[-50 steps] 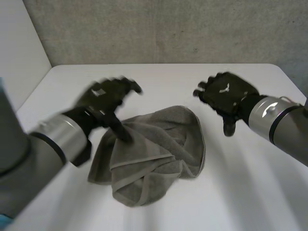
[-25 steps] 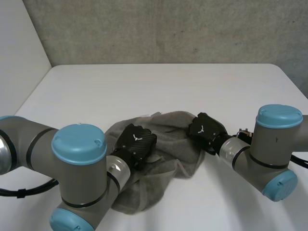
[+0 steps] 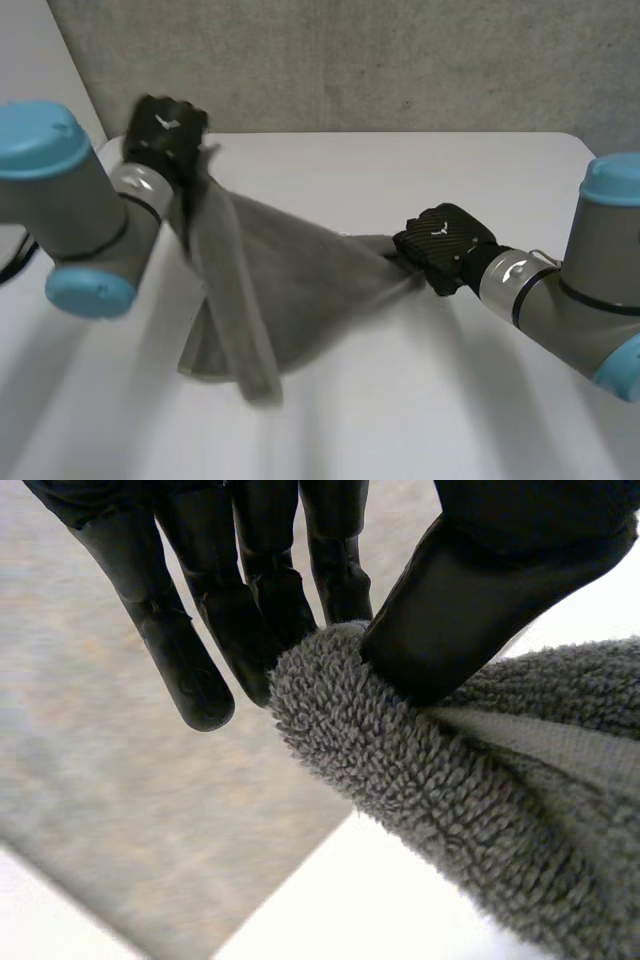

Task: Fold the towel.

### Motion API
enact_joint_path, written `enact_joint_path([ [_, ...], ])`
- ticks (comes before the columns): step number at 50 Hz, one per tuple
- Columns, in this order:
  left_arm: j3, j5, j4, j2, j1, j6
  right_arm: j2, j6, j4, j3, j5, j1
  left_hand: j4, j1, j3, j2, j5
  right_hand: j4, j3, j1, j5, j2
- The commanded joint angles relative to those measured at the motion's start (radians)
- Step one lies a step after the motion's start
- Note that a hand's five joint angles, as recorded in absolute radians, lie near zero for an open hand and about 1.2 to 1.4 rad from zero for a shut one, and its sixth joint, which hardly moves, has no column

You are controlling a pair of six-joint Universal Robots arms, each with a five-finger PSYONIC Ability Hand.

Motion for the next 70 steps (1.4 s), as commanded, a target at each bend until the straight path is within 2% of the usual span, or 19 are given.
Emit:
enact_joint_path([
  [1,0.08,0.0,0.005,-0.061,0.07,0.058,-0.024,0.169,0.066,-0.014,-0.04,0.004,-0.023,0.029,0.014,0.024,0.034,0.064,0.069,0.086,0.059,0.095],
  [5,0.044,0.0,-0.003,-0.051,0.072,0.055,-0.022,0.233,0.066,-0.012,-0.042,0.01,-0.238,-0.186,-0.201,-0.191,-0.181,0.064,0.069,0.086,0.059,0.095],
  [7,-0.027,0.002,-0.006,-0.017,0.07,0.055,-0.015,0.279,0.066,-0.017,-0.044,0.032,-0.836,-0.784,-0.8,-0.789,-0.779,0.064,0.069,0.086,0.059,0.095],
  [8,-0.028,0.002,-0.006,-0.017,0.07,0.055,-0.015,0.279,0.066,-0.017,-0.044,0.032,-0.839,-0.787,-0.803,-0.793,-0.783,0.064,0.069,0.086,0.059,0.095],
  [10,-0.124,0.014,-0.009,0.038,0.06,0.055,-0.007,0.296,0.06,-0.017,-0.036,0.05,-1.126,-1.074,-1.09,-1.08,-1.07,0.064,0.069,0.086,0.059,0.095],
  [12,-0.177,0.032,-0.009,0.063,0.054,0.055,-0.006,0.298,0.056,-0.017,-0.033,0.055,-1.15,-1.098,-1.114,-1.104,-1.094,0.064,0.069,0.086,0.059,0.095],
  [19,-0.36,0.146,-0.011,0.164,0.004,0.019,0.008,0.333,0.02,-0.008,-0.027,0.079,-1.142,-1.09,-1.105,-1.095,-1.085,0.064,0.069,0.086,0.059,0.095],
  [22,-0.428,0.163,-0.011,0.218,-0.036,-0.057,0.013,0.364,-0.003,0.0,-0.024,0.083,-1.13,-1.078,-1.094,-1.083,-1.073,0.064,0.069,0.086,0.059,0.095],
  [24,-0.471,0.161,-0.014,0.253,-0.089,-0.157,0.013,0.394,-0.017,0.005,-0.021,0.084,-1.118,-1.066,-1.082,-1.072,-1.062,0.064,0.069,0.086,0.059,0.095],
  [25,-0.471,0.161,-0.014,0.253,-0.089,-0.158,0.013,0.395,-0.017,0.005,-0.021,0.084,-1.118,-1.066,-1.082,-1.072,-1.062,0.064,0.069,0.086,0.059,0.095],
  [27,-0.488,0.158,-0.032,0.27,-0.15,-0.262,0.013,0.425,-0.026,0.011,-0.008,0.084,-1.104,-1.052,-1.067,-1.057,-1.047,0.064,0.069,0.086,0.059,0.095],
  [30,-0.489,0.146,-0.052,0.265,-0.175,-0.317,0.011,0.441,-0.032,0.015,-0.007,0.086,-1.101,-1.049,-1.064,-1.054,-1.044,0.064,0.069,0.086,0.059,0.095],
  [35,-0.451,0.039,-0.106,0.197,-0.253,-0.513,0.008,0.471,-0.047,0.028,0.007,0.095,-1.08,-1.028,-1.044,-1.034,-1.024,0.064,0.069,0.086,0.059,0.095],
  [40,-0.396,-0.035,-0.132,0.109,-0.307,-0.604,0.004,0.474,-0.047,0.035,0.013,0.104,-1.083,-1.031,-1.047,-1.036,-1.026,0.064,0.069,0.086,0.059,0.095],
  [45,-0.351,-0.092,-0.142,0.038,-0.325,-0.643,-0.001,0.474,-0.049,0.04,0.013,0.109,-1.083,-1.031,-1.047,-1.036,-1.026,0.064,0.069,0.086,0.059,0.095],
  [57,-0.259,-0.124,-0.129,-0.074,-0.391,-0.724,-0.004,0.474,-0.055,0.043,0.019,0.112,-1.089,-1.037,-1.053,-1.042,-1.032,0.064,0.069,0.086,0.059,0.095],
  [62,-0.195,-0.263,-0.092,-0.156,-0.394,-0.716,-0.021,0.479,-0.053,0.048,0.019,0.11,-1.08,-1.028,-1.044,-1.034,-1.024,0.064,0.069,0.086,0.059,0.095],
  [66,-0.164,-0.317,-0.072,-0.195,-0.394,-0.712,-0.038,0.493,-0.052,0.048,0.019,0.11,-1.042,-0.99,-1.006,-0.995,-0.985,0.064,0.069,0.086,0.059,0.095],
  [70,-0.121,-0.349,-0.057,-0.236,-0.394,-0.707,-0.056,0.503,-0.049,0.048,0.019,0.107,-0.793,-0.741,-0.757,-0.747,-0.737,0.064,0.069,0.086,0.059,0.095],
])
